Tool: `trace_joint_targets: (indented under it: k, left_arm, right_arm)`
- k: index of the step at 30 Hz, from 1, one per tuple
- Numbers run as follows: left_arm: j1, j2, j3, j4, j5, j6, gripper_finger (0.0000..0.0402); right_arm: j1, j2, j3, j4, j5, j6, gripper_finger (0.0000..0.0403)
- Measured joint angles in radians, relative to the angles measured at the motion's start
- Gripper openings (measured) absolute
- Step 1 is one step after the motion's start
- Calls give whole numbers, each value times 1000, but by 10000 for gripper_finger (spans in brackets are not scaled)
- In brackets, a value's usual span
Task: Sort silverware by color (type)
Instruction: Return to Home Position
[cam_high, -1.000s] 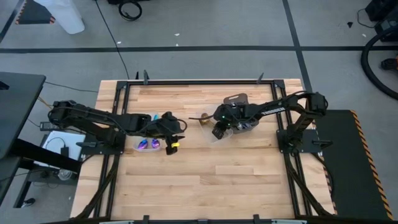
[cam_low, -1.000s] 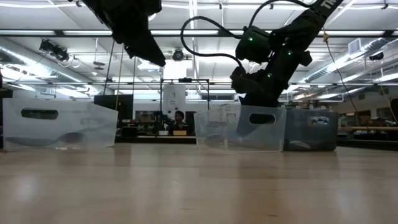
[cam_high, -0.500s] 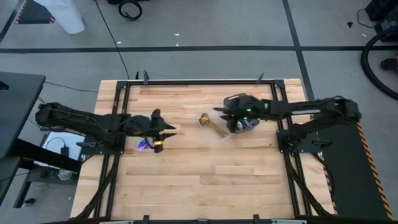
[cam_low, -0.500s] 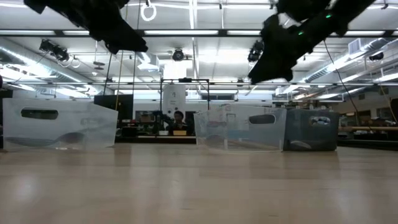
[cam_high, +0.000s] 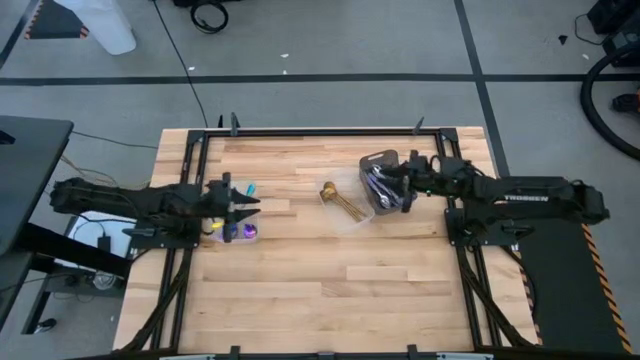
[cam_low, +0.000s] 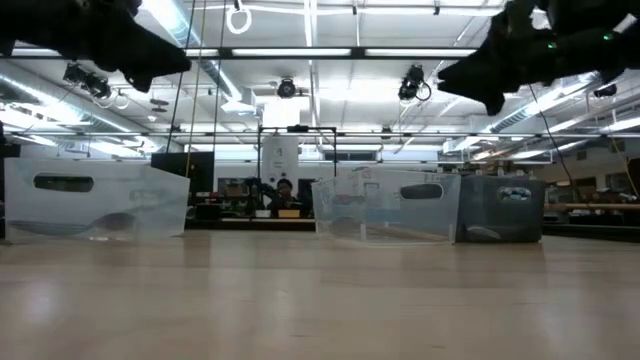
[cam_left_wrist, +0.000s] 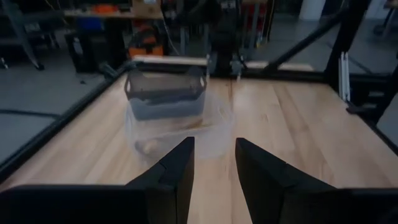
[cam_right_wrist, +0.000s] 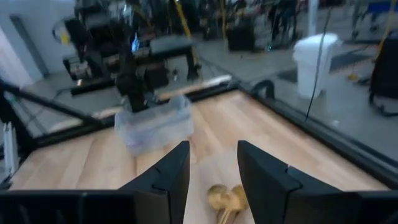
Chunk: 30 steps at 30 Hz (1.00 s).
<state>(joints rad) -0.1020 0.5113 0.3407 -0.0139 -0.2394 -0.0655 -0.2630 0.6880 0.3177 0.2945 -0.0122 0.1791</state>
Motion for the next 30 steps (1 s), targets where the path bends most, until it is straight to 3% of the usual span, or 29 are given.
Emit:
trace_joint_targets:
  k: [10, 14, 16, 22, 30]
  left_arm:
    - [0, -364, -178, 28, 1, -22, 125]
    - [-11, -510, -272, 78, 67, -75, 125]
    - [-15, -507, -295, 71, 85, -85, 125]
    - [-16, -482, -317, 87, 96, -88, 125]
    - [-16, -479, -316, 94, 95, -84, 125]
  right_arm:
    - [-62, -289, -159, 12, -9, 38, 144]
    - [-59, -401, -254, 43, -10, 99, 144]
    - [-55, -436, -313, 96, -9, 149, 144]
    - [-53, -465, -303, 53, 45, 295, 144]
    - [-53, -466, -303, 55, 45, 291, 142]
